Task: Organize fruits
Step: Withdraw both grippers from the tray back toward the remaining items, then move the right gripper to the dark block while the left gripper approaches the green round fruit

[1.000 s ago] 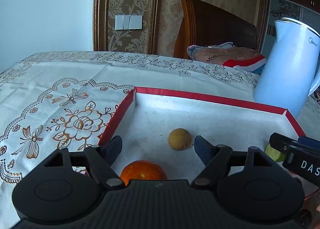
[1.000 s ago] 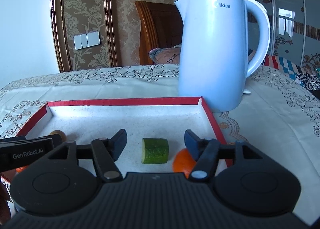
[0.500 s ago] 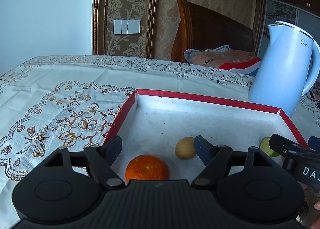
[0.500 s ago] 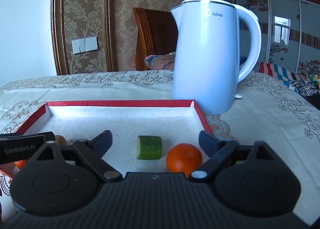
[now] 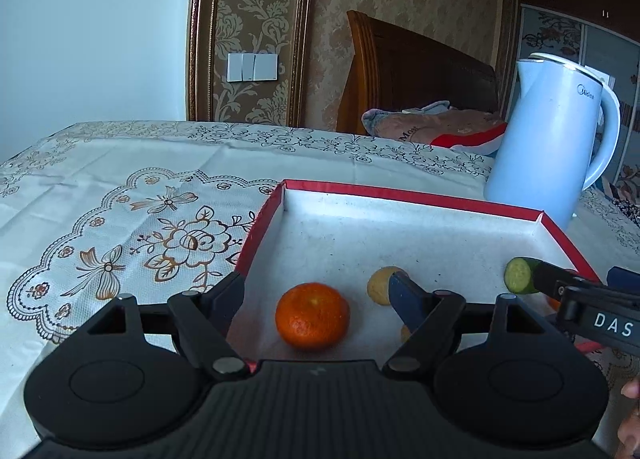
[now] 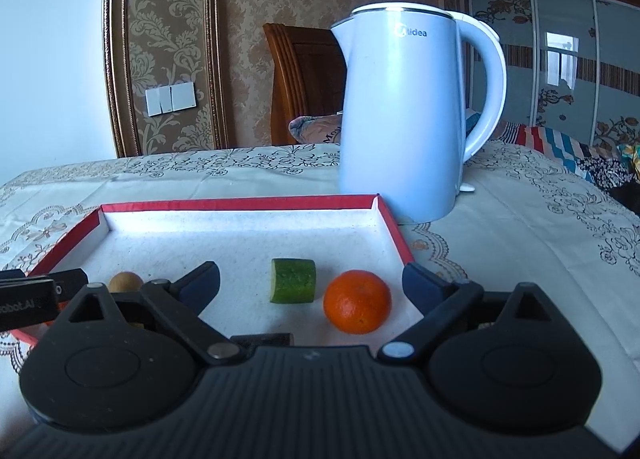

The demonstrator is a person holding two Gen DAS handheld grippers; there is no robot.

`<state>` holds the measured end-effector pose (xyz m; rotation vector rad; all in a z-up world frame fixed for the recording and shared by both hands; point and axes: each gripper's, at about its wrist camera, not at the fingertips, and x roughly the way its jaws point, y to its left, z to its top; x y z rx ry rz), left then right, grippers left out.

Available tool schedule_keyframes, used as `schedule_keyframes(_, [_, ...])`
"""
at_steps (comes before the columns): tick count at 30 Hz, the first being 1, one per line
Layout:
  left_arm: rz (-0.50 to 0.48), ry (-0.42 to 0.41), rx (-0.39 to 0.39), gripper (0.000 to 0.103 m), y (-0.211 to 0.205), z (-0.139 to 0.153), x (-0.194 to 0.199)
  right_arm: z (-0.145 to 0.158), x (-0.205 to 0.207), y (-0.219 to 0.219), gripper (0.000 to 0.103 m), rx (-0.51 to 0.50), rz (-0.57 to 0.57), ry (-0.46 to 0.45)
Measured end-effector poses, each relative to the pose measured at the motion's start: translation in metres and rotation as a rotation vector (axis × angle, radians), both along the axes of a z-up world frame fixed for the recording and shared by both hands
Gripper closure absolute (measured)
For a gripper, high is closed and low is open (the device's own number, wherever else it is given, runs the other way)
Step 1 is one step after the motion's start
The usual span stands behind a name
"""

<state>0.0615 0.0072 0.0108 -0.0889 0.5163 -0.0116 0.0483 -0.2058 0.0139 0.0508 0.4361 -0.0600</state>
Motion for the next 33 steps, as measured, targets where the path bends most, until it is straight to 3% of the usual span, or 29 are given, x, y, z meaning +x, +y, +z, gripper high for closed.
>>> schedule_keyframes(18, [-0.034, -0.029, 0.005, 0.024, 0.007, 0.001, -0.051, 0.002, -0.049, -0.014, 0.001, 0.063, 0.005, -0.047])
schedule_keyframes(33, [-0.052, -0.009, 0.012, 0.023, 0.014, -0.006, -0.067, -0.002, -0.082, -0.017, 0.000, 0.034, 0.022, -0.050])
